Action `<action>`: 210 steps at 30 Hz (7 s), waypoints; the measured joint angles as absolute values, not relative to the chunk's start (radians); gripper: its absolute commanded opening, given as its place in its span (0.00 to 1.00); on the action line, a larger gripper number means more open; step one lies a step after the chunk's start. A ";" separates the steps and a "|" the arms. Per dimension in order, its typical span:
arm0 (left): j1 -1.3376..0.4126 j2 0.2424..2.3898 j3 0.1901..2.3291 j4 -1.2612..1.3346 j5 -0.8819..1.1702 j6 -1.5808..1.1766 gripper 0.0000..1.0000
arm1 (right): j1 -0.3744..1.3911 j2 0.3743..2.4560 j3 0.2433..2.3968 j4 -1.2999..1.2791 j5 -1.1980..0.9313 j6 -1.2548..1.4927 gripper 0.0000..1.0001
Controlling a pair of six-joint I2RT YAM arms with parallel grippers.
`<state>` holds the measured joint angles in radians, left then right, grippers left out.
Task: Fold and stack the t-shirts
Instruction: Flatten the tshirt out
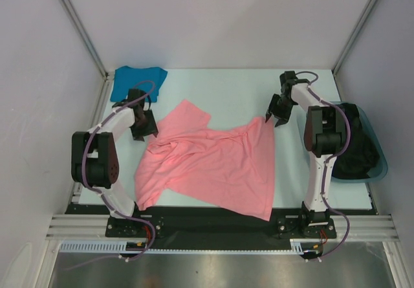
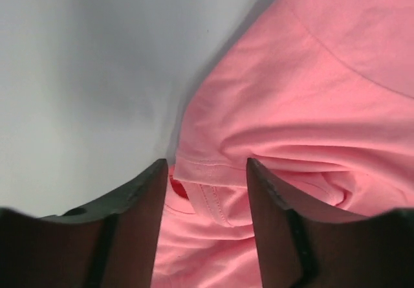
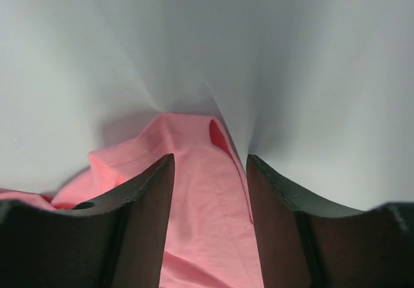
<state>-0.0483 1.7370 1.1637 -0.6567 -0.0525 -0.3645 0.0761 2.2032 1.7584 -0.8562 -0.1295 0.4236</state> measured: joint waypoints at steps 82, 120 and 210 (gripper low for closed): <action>-0.120 1.844 1.540 -0.739 -0.081 -0.385 0.67 | -0.013 2.318 2.211 -0.927 -0.062 0.390 0.53; 0.179 1.507 0.805 -0.555 -0.008 -0.558 0.47 | 0.239 1.681 1.279 -0.824 -0.130 0.374 0.48; 0.200 1.490 0.796 -0.535 0.041 -0.451 0.00 | 0.171 1.464 0.736 -0.762 -0.155 0.659 0.38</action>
<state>0.1997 1.4899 0.7956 -0.5354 0.0414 -0.4507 0.1711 1.4643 0.7364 -0.7616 -0.1547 0.6586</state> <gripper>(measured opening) 0.006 0.377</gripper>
